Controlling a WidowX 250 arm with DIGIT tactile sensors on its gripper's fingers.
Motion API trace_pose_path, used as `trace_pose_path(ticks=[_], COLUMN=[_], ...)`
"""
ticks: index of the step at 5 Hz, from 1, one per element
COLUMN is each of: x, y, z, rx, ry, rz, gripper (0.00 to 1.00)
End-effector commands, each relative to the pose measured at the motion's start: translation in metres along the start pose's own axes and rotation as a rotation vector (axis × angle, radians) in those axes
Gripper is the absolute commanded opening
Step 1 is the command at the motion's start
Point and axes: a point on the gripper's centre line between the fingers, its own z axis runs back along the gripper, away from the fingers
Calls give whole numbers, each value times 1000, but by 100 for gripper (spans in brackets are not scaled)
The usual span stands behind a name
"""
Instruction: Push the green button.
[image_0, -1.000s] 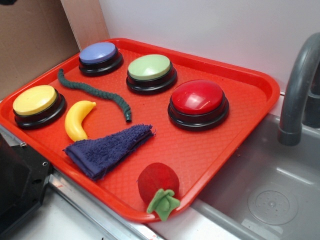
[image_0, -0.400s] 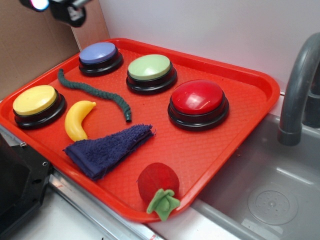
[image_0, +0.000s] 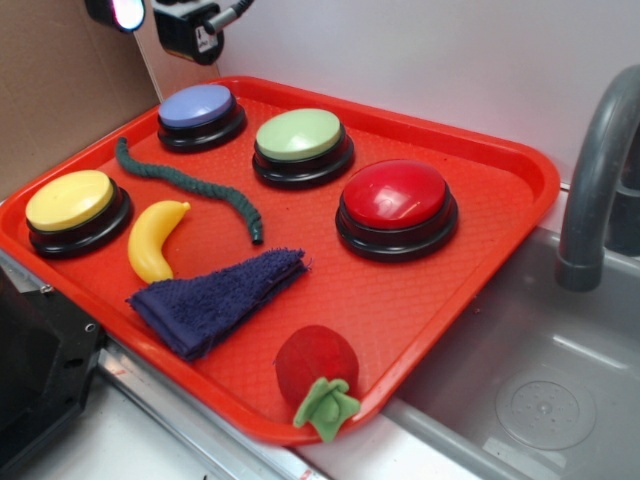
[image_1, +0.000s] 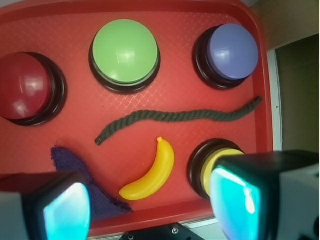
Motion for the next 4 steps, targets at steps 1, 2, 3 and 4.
trace_pose_path(ticks=[1,2,3,4], x=[59,74,90,105], y=[-17,-15,-10,-7], z=[-22,-41,-70,-93], rx=[-42,-84,-91,-67], ry=[-257,-303,-258,-209], rz=[-94,-104,-105,-112], gripper=[100,100,100,100])
